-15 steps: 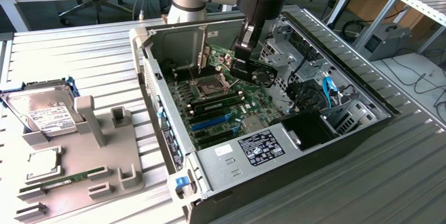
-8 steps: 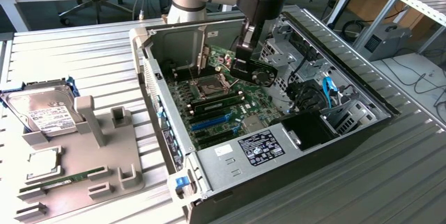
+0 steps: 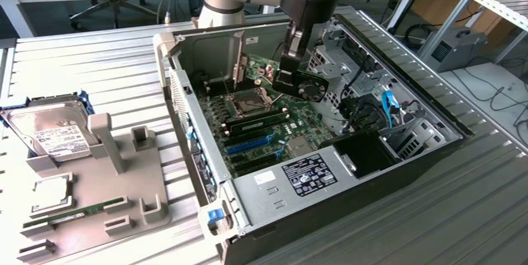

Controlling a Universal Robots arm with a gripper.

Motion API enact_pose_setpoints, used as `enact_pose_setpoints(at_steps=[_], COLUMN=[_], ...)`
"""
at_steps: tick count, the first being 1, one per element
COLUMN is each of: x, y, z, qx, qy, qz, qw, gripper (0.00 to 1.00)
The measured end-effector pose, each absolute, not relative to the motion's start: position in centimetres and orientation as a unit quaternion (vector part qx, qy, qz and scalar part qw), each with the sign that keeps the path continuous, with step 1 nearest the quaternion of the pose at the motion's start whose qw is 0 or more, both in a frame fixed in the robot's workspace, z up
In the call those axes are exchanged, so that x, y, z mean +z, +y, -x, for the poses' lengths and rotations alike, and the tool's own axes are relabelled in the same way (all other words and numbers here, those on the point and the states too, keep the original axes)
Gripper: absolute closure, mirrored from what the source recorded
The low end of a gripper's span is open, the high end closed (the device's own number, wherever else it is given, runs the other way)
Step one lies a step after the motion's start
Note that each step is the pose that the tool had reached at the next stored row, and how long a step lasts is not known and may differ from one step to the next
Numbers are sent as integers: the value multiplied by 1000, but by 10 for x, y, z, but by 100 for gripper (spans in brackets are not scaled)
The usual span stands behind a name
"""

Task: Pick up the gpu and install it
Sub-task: 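Insert the gpu into the slot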

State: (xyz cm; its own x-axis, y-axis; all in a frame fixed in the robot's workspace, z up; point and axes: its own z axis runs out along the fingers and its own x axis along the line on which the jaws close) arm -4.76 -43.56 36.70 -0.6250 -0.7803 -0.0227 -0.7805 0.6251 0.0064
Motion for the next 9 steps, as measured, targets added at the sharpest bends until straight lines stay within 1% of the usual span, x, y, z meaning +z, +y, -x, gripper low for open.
enact_pose_setpoints(at_steps=[9], x=[367], y=[-436], z=[48], qx=[8], qy=[895], qz=[445], qw=[9], gripper=[74])
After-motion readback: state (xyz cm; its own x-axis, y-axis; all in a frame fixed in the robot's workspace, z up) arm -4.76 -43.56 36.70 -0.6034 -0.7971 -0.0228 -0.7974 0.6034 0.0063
